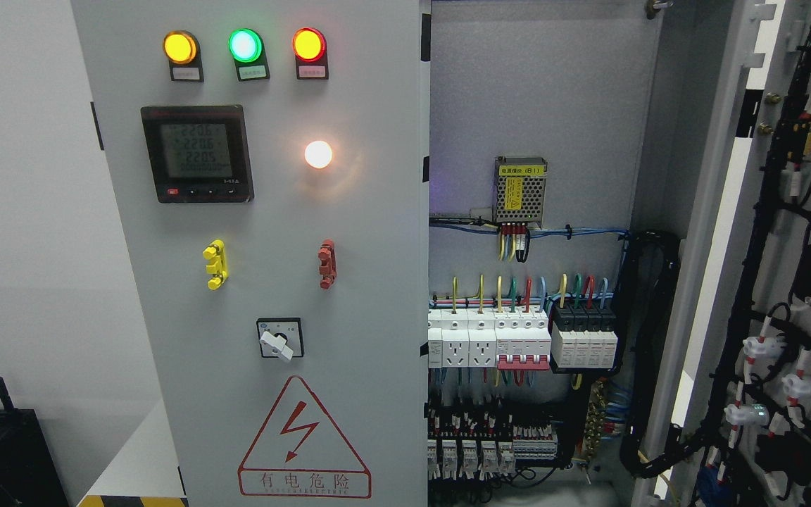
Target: Open door with both hands
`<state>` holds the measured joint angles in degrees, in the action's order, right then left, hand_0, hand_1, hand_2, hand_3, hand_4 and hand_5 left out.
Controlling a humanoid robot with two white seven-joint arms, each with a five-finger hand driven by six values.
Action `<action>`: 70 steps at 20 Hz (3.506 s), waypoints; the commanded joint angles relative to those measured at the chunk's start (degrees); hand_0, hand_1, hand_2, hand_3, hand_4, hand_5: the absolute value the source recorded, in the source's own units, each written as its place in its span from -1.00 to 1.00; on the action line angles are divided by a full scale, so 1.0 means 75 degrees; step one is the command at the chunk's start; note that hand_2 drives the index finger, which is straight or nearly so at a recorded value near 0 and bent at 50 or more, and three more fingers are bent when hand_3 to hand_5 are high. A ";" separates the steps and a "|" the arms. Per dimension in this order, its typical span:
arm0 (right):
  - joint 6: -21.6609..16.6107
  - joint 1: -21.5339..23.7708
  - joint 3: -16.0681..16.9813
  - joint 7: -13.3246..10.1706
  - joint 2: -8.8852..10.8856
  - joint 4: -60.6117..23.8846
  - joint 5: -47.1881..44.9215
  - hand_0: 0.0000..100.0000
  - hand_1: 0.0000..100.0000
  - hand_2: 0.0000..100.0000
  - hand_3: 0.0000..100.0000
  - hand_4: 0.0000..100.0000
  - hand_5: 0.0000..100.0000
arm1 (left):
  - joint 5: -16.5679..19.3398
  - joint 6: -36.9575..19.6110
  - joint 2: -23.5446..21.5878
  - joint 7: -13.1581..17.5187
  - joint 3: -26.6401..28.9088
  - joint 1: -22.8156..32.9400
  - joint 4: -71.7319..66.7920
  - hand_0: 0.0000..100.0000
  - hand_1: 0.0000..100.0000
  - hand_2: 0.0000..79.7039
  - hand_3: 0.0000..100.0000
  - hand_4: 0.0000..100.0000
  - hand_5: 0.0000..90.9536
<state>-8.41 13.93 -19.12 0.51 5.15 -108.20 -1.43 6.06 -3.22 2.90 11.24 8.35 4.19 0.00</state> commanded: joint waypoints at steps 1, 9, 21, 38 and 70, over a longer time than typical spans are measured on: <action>0.0102 -0.0732 0.0042 0.0003 -0.0324 0.0153 -0.0090 -0.79 -1.00 -1.00 -1.00 -1.00 -1.00 | 0.0000 -0.0005 0.0000 0.0001 0.0000 0.0003 0.0222 -1.00 -1.00 -1.00 -1.00 -0.94 -1.00; 0.0687 -0.1365 0.0054 0.0003 -0.0335 0.0246 -0.0102 -0.79 -1.00 -1.00 -1.00 -1.00 -1.00 | 0.0000 -0.0005 0.0000 0.0001 0.0000 -0.0008 0.0222 -1.00 -1.00 -1.00 -1.00 -0.94 -1.00; 0.1648 -0.2618 0.0054 0.0003 -0.0663 0.0762 -0.0547 -0.79 -1.00 -1.00 -1.00 -1.00 -1.00 | 0.0000 -0.0005 0.0000 0.0001 0.0000 -0.0008 0.0222 -1.00 -1.00 -1.00 -1.00 -0.94 -1.00; 0.1965 -0.3896 0.0288 0.0003 -0.0992 0.1910 -0.0547 -0.79 -1.00 -1.00 -1.00 -1.00 -1.00 | 0.0000 0.0007 0.0000 0.0001 0.0000 -0.0008 0.0222 -1.00 -1.00 -1.00 -1.00 -0.94 -1.00; 0.2340 -0.5209 0.0136 0.0026 -0.0909 0.3140 -0.1098 -0.79 -1.00 -1.00 -1.00 -1.00 -1.00 | 0.0000 -0.0005 0.0000 0.0001 0.0000 -0.0008 0.0222 -1.00 -1.00 -1.00 -1.00 -0.94 -1.00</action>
<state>9.02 -23.51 -17.88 0.69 -1.00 -87.33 -8.65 6.06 -3.22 2.90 11.24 8.35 4.17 0.00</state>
